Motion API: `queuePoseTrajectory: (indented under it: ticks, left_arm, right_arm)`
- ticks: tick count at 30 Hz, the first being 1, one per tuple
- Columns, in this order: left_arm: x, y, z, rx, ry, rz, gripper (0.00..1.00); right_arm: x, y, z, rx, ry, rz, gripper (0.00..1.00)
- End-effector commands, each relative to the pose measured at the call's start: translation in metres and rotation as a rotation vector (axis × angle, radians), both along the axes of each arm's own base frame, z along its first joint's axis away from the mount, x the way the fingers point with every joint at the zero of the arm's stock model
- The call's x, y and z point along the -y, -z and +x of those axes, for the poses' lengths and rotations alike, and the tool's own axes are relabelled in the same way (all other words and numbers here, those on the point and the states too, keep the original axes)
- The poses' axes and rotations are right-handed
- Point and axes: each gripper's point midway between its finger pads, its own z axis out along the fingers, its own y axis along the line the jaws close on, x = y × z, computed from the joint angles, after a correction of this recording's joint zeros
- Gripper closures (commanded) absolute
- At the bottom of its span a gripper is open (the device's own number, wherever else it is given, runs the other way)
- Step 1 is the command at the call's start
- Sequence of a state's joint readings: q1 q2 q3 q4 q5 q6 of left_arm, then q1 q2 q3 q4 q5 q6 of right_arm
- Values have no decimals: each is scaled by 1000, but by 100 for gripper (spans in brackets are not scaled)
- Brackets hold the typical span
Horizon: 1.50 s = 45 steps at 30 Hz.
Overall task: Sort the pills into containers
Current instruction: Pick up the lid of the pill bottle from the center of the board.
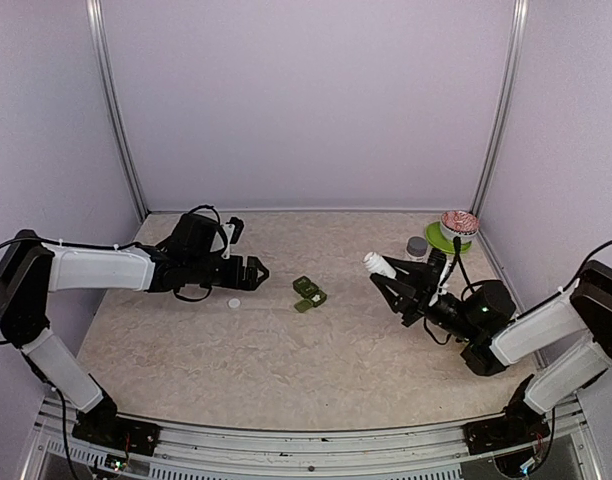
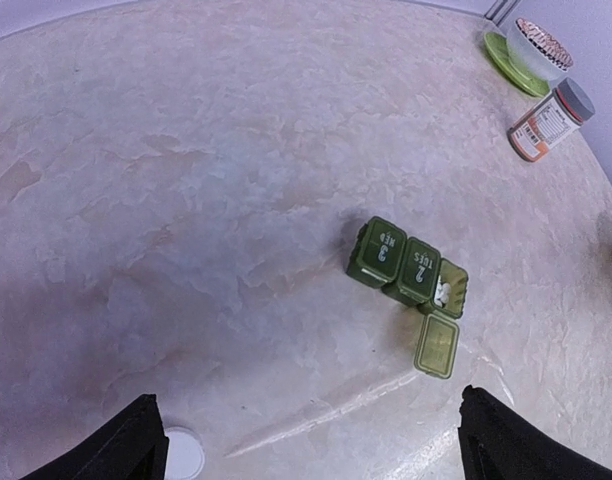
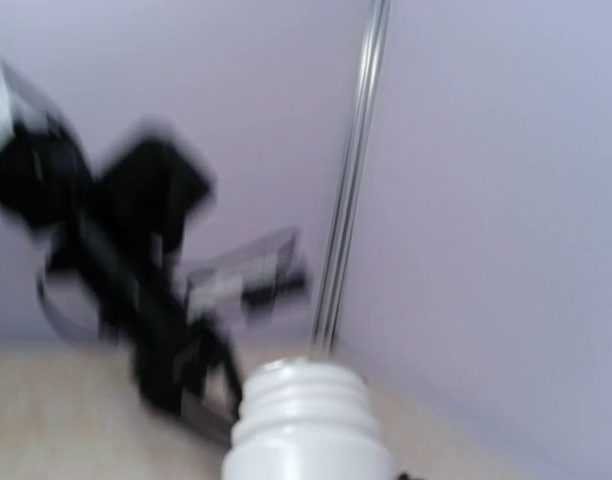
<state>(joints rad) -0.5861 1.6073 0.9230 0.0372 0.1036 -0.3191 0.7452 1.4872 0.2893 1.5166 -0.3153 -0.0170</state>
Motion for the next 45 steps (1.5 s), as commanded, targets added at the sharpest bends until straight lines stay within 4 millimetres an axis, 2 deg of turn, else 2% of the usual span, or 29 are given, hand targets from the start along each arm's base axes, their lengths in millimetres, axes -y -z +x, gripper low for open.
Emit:
queuePoseTrajectory:
  ticks: [1,7,15,17,20,26,34,40,45]
  left_arm:
    - [-15,7,-10,-35,-52,56,1]
    - [-28,21,-16,-73,-77,127,3]
    - [-48,42,-15,-99,-109,270,14]
    - [-48,46,-14,-105,-105,289,16]
    - [-49,57,-13,-121,-101,308,26]
    - [-49,75,-8,-140,-103,333,31]
    - [-52,82,5,-135,-117,339,40]
    - [-51,94,5,-154,-107,350,44]
    - [-50,95,7,-153,-107,347,48]
  right_arm:
    - [27,-68,-33,199,-25,185,74]
    - [31,-72,-37,190,-25,181,73]
    - [27,-70,-39,158,-42,153,71]
    - [27,-69,-39,154,-43,147,71]
    - [26,-69,-39,149,-51,141,71]
    - [21,-67,-39,141,-63,121,71]
    - [18,-66,-38,134,-66,113,70]
    - [17,-65,-37,131,-64,109,70]
    - [17,-65,-35,130,-59,106,70]
